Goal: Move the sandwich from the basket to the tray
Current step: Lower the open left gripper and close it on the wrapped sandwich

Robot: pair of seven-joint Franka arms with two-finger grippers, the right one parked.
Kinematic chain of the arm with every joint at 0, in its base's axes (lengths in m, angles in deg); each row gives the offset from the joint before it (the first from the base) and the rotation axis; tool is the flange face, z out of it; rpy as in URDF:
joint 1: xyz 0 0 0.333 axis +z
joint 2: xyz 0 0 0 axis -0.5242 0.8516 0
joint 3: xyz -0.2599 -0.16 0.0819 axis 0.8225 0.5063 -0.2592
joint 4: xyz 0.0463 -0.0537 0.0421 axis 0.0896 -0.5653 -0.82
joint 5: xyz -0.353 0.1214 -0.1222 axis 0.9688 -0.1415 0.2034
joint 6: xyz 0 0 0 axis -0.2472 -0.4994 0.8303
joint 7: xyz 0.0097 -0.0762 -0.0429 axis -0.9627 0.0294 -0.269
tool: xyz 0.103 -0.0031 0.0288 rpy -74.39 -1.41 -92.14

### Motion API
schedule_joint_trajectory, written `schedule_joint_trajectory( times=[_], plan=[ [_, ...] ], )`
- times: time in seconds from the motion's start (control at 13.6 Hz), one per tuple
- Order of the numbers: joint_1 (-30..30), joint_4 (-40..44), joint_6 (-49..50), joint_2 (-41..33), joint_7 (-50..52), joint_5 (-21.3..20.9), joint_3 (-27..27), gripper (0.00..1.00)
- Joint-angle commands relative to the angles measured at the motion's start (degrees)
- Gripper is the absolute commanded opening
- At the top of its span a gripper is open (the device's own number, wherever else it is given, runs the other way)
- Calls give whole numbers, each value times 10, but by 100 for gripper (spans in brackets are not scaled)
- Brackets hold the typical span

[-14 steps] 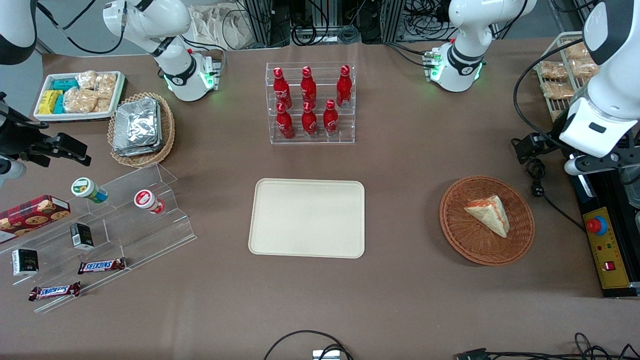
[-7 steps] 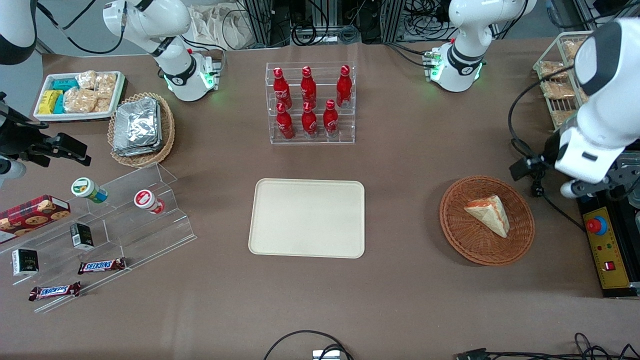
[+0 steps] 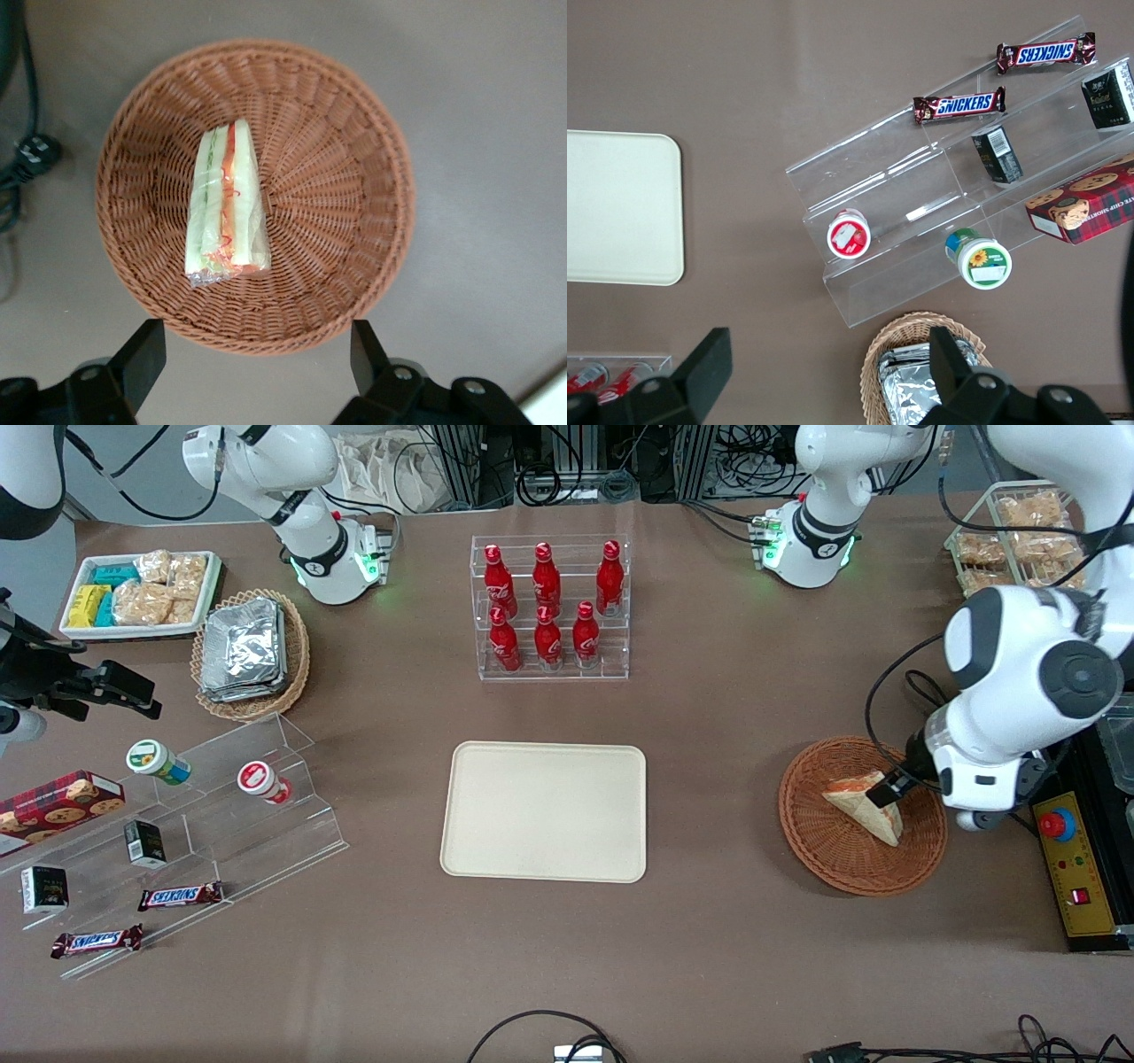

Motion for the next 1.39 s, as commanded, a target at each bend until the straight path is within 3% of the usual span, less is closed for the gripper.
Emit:
schedule_joint_trajectory(
  times=[0.0, 0.22, 0.95, 1.1, 1.32],
  plan=[
    [4, -69, -39, -17, 17, -4, -14, 93],
    [4, -144, -159, -13, 16, -4, -25, 93],
    [4, -142, -218, 35, 26, -4, -38, 93],
    [4, -141, -219, 39, 29, -2, -40, 83],
    [5, -132, -219, 55, 33, -3, -42, 43]
  ],
)
